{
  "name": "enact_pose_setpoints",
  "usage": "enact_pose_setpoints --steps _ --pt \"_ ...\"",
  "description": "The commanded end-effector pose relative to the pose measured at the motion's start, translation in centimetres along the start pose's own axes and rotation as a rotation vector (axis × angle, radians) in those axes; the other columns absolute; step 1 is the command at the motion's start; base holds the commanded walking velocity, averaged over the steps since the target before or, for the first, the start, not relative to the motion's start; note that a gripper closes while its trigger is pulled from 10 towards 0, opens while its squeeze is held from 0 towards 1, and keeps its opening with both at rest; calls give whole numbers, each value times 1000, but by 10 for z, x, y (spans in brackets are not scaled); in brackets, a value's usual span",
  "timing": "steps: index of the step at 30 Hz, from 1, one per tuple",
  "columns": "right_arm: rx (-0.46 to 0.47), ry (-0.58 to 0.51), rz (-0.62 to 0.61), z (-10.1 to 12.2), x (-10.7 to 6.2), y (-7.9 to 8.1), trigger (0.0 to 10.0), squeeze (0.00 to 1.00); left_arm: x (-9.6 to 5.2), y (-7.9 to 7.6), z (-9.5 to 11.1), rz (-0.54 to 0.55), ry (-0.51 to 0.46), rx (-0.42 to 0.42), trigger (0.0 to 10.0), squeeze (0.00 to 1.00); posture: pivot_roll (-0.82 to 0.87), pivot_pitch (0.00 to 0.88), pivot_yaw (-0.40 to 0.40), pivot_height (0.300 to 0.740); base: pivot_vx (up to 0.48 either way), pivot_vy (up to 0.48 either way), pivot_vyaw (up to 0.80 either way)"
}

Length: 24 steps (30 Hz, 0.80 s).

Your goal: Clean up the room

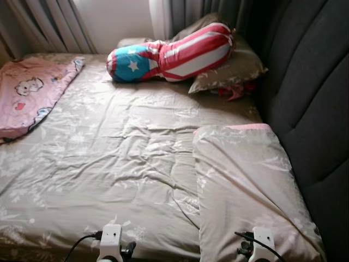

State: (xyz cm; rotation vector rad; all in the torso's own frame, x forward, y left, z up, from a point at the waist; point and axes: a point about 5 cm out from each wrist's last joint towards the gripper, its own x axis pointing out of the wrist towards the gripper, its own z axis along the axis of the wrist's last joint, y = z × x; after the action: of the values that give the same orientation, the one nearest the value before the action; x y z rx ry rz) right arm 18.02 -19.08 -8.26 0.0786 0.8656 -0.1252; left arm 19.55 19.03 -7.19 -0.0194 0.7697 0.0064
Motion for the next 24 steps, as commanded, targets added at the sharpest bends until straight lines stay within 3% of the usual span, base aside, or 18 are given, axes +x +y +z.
enact_pose_setpoints --steps 1,8,24 --pt "-23 32 -1 -6 -1 -1 10000 0 -2 2 -7 9 44 27 10000 0 -52 34 -20 738 0 0 0" --pt "-55 43 19 -5 0 1 10000 0 -5 7 -20 43 110 52 10000 0 -58 0 -22 740 0 0 0" --pt "-110 94 11 -18 -3 3 10000 0 -2 7 -12 54 118 51 10000 0 -33 0 -19 740 0 0 0"
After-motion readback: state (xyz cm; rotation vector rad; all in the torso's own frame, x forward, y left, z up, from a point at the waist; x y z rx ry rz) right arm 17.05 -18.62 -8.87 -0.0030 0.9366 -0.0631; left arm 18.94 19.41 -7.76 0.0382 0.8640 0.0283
